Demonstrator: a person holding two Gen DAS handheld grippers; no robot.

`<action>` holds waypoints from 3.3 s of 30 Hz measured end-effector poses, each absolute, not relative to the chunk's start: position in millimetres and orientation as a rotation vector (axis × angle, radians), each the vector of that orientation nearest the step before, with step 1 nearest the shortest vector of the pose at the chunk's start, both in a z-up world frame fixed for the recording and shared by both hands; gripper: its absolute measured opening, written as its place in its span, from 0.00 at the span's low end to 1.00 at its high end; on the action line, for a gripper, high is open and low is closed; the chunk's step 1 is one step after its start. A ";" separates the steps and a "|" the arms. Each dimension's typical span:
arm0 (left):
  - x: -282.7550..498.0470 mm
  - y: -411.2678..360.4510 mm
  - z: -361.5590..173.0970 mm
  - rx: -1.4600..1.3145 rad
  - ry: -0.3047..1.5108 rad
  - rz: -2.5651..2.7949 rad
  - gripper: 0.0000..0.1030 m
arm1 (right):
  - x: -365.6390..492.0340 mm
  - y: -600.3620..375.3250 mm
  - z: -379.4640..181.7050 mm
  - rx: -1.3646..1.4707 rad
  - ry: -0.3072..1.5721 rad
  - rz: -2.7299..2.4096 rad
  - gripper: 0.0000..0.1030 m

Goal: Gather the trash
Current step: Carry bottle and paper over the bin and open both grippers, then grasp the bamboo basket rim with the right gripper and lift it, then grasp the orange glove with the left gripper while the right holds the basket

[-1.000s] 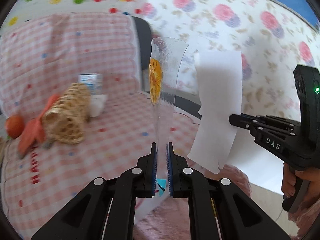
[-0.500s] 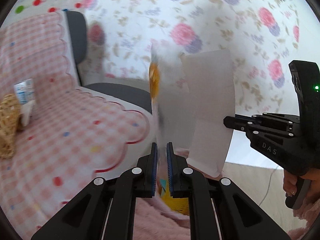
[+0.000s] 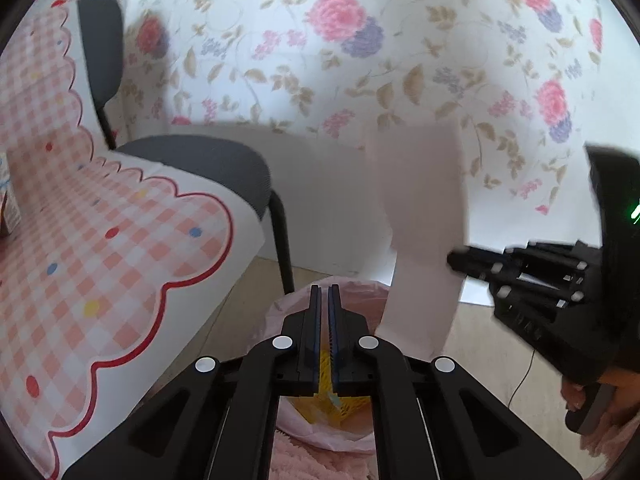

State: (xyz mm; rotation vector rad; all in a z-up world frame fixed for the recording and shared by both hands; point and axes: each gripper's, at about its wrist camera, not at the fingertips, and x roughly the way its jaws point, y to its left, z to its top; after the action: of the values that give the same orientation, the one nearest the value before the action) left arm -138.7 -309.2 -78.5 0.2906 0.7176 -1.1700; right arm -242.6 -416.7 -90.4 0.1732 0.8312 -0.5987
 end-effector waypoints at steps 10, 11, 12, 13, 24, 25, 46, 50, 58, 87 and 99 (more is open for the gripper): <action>-117.6 -262.1 -59.7 0.273 0.681 -0.993 0.20 | -242.8 -407.6 -61.8 0.195 0.724 -0.559 0.44; -115.5 -255.9 -56.1 0.264 0.678 -0.982 0.22 | -240.9 -406.0 -57.8 0.195 0.712 -0.550 0.44; -113.2 -249.5 -52.7 0.256 0.676 -0.966 0.24 | -239.3 -403.1 -52.3 0.196 0.696 -0.536 0.44; -111.0 -242.8 -49.3 0.247 0.674 -0.949 0.25 | -236.9 -399.2 -46.1 0.201 0.676 -0.512 0.44; -85.1 -148.7 -28.1 0.137 0.671 -0.730 0.27 | -178.0 -343.6 -11.7 0.160 0.615 -0.245 0.44; -83.3 -141.2 -27.9 0.129 0.672 -0.713 0.27 | -169.2 -336.9 -11.6 0.154 0.621 -0.217 0.44; -34.4 -17.6 -17.9 0.064 0.695 -0.280 0.59 | -49.2 -243.2 -19.4 0.021 0.661 0.085 0.51; -24.4 -10.8 -18.9 0.040 0.688 -0.219 0.73 | -37.3 -234.3 -25.6 0.036 0.667 0.120 0.51; -8.0 -6.1 -28.9 0.029 0.711 -0.187 0.73 | -7.1 -208.2 -34.6 -0.019 0.674 0.150 0.51; 10.4 11.2 -31.6 -0.004 0.717 -0.153 0.73 | 6.5 -227.5 -1.9 -0.012 0.524 0.020 0.06; 51.6 -16.6 -29.7 0.046 0.721 -0.211 0.70 | -25.9 -279.4 -4.6 0.056 0.526 -0.094 0.06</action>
State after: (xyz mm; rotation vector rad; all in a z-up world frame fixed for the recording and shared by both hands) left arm 51.6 -16.6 -29.7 0.0464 0.7213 -0.2114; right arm -25.9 -279.4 -4.6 0.0558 0.5264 -0.0936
